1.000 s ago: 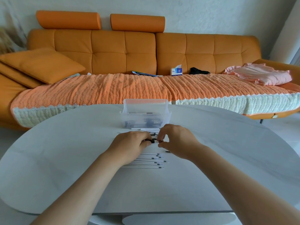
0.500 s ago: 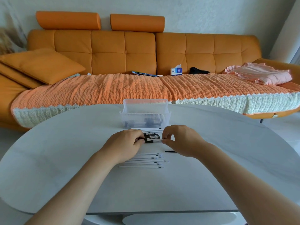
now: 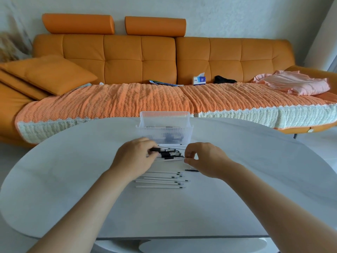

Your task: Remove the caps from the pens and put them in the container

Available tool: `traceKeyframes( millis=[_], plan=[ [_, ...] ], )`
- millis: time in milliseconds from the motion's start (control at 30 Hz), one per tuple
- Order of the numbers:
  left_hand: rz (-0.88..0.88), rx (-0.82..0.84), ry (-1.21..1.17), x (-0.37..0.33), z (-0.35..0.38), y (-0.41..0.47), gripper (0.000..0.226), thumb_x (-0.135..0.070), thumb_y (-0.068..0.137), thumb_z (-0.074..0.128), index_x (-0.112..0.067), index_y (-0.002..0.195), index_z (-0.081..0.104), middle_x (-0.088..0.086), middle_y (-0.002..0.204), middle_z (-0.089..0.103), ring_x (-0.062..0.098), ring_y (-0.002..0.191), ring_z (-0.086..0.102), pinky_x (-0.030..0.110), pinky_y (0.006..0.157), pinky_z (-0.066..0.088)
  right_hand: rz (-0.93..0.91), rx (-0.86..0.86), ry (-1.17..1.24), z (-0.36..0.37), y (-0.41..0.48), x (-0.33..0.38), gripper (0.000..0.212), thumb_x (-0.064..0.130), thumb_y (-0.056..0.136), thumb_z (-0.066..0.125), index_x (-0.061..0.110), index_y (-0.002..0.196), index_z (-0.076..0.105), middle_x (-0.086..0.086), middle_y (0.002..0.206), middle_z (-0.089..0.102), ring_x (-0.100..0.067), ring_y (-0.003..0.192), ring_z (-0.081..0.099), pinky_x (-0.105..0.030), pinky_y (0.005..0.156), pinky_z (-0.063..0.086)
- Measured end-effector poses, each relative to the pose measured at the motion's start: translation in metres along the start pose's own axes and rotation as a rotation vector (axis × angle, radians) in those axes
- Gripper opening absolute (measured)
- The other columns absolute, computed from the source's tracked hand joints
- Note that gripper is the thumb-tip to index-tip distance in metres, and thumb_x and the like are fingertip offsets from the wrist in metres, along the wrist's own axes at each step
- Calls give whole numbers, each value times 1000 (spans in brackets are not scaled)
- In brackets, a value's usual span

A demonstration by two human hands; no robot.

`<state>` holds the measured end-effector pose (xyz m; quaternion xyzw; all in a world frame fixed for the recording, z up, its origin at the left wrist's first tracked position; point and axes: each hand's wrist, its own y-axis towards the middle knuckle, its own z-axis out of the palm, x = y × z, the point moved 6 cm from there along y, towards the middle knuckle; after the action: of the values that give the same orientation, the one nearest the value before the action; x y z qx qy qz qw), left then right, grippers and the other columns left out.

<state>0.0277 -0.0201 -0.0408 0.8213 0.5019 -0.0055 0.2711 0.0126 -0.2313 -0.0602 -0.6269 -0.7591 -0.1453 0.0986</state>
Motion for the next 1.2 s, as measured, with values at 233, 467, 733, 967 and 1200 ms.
traceKeyframes(
  millis=[233, 467, 733, 967, 1200],
  plan=[
    [161, 63, 23, -24, 25, 0, 11, -35, 88, 65, -28, 95, 70, -11, 90, 65, 13, 86, 60, 31, 68, 50, -58, -35, 67, 0, 1, 13, 10, 40, 89, 68, 32, 93, 66, 16, 94, 66, -2, 74, 55, -23, 67, 46],
    [126, 134, 38, -18, 31, -1, 12, -35, 90, 63, -32, 100, 69, -12, 91, 62, 13, 89, 58, 30, 68, 45, 57, -23, 13, -5, 3, -10, 6, 39, 89, 68, 34, 92, 70, 16, 94, 66, -8, 86, 60, -25, 68, 47],
    [87, 238, 57, -15, 42, -3, 15, -39, 91, 61, -35, 103, 68, -17, 95, 62, 9, 94, 54, 27, 75, 45, 134, 33, 24, 1, 2, -33, 11, 42, 86, 69, 35, 94, 68, 16, 99, 66, -4, 83, 56, -23, 64, 43],
    [60, 265, 68, -12, 42, 0, 14, -41, 89, 60, -37, 101, 67, -18, 87, 55, 9, 91, 52, 29, 73, 45, 112, 123, 94, 6, 10, -33, 12, 44, 83, 72, 35, 92, 71, 15, 97, 66, -7, 88, 61, -29, 79, 54],
    [48, 291, 55, -10, 42, -1, 15, -40, 89, 60, -38, 103, 66, -18, 91, 56, 10, 92, 53, 31, 76, 47, 114, -109, 30, -7, 26, -36, 17, 35, 97, 56, 35, 108, 69, 12, 110, 63, -11, 92, 58, -28, 72, 48]
  ],
)
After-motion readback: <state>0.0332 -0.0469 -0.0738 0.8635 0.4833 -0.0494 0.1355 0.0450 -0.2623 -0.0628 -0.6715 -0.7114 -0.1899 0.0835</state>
